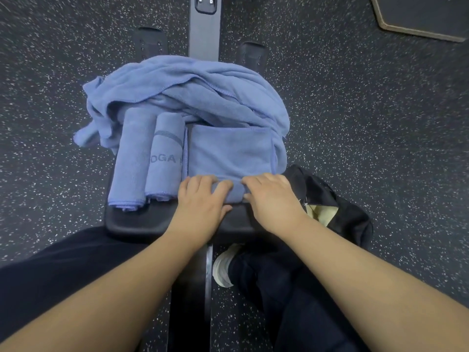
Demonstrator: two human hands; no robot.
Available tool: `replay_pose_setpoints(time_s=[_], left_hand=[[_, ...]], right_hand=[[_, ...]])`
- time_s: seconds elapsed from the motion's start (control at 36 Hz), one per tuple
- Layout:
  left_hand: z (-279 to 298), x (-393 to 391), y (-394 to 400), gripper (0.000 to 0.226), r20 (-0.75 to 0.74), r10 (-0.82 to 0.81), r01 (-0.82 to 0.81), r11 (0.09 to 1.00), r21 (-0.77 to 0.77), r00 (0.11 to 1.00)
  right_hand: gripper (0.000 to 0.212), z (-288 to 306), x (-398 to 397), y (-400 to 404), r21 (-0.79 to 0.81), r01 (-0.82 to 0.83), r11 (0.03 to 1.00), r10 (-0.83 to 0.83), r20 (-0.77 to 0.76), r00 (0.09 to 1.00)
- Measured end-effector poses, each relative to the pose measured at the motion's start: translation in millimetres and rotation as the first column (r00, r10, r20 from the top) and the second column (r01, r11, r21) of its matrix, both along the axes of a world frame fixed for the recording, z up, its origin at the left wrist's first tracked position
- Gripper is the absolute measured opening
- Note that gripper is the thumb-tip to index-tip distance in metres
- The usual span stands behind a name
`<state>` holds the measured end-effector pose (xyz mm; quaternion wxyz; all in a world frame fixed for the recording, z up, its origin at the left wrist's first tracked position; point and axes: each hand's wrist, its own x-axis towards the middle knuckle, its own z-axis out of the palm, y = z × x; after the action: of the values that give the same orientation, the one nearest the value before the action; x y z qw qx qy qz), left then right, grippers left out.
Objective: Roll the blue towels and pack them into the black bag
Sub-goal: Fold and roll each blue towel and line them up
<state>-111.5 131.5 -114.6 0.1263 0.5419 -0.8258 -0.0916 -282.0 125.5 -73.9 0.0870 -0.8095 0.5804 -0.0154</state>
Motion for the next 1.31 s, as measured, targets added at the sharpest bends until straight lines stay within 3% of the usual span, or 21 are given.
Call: replay_pose_setpoints(time_s=[0.06, 0.17, 0.33, 0.44, 0.58, 0.75, 0.81, 0.94, 1.0, 1.08, 1.22, 1.31], left_hand=[[0.7, -0.5, 1.4, 0.056, -0.006, 0.007, -0.008, 1.0, -0.027, 1.0], [-0.8, -0.5, 2.1, 0.025, 0.034, -0.015, 0.02, 0.989, -0.147, 0.999], [-0.6, -3.4, 3.5, 0.03, 0.037, -0.01, 0.017, 0.982, -0.189, 0.999], [0.2, -3.1, 2.7, 0.03, -0.009, -0.07, 0.067, 0.977, -0.205, 0.997], [1.8, -3.2, -9.0, 0.031, -0.011, -0.111, 0.107, 0.978, -0.179, 0.994], [7.3, -8.0, -18.5, 0.031, -0.006, -0.043, 0.042, 0.994, -0.1, 0.999], [9.1, -8.7, -22.6, 0.031, -0.003, -0.034, 0.033, 0.996, -0.077, 0.999], [16.4, -8.6, -26.8, 0.028, -0.094, 0.0, 0.004, 0.999, 0.043, 0.996], [18.3, -7.4, -24.7, 0.025, -0.14, -0.008, 0.016, 0.998, 0.053, 0.99], [15.5, -4.2, -20.5, 0.024, -0.139, -0.049, 0.051, 0.999, 0.01, 0.989], [8.4, -1.1, -20.1, 0.06, -0.038, -0.067, 0.067, 0.998, -0.017, 0.997], [6.7, -2.6, -24.3, 0.045, -0.038, -0.064, 0.061, 0.996, -0.072, 0.997]], right_hand=[[0.022, 0.7, 0.8, 0.4, 0.107, -0.011, 0.994, 0.015, -0.041, 0.999], [0.026, -1.9, 0.7, 1.8, 0.158, 0.013, 0.987, -0.004, -0.053, 0.999], [0.024, -4.0, 2.4, 1.1, 0.14, 0.044, 0.989, -0.035, -0.067, 0.997], [0.01, -6.8, 7.1, 5.0, 0.011, 0.094, 0.996, -0.093, -0.076, 0.993], [0.02, -11.6, 9.4, 3.6, -0.168, 0.125, 0.978, -0.141, -0.083, 0.987], [0.028, -4.4, 11.4, 1.9, -0.232, 0.14, 0.963, -0.125, 0.08, 0.989], [0.025, -3.9, 13.8, 5.6, -0.244, 0.124, 0.962, -0.111, 0.065, 0.992], [0.03, -9.2, 16.1, 13.4, -0.27, 0.074, 0.96, -0.115, -0.139, 0.984], [0.02, -11.6, 14.2, 12.6, -0.297, 0.056, 0.953, -0.112, -0.174, 0.978], [0.025, -14.6, 11.2, 8.9, -0.278, 0.081, 0.957, -0.115, -0.108, 0.987], [0.033, -18.8, 3.8, 0.7, -0.184, 0.143, 0.972, -0.142, 0.02, 0.99], [0.036, -20.0, 1.8, -1.9, -0.17, 0.134, 0.976, -0.129, 0.036, 0.991]])
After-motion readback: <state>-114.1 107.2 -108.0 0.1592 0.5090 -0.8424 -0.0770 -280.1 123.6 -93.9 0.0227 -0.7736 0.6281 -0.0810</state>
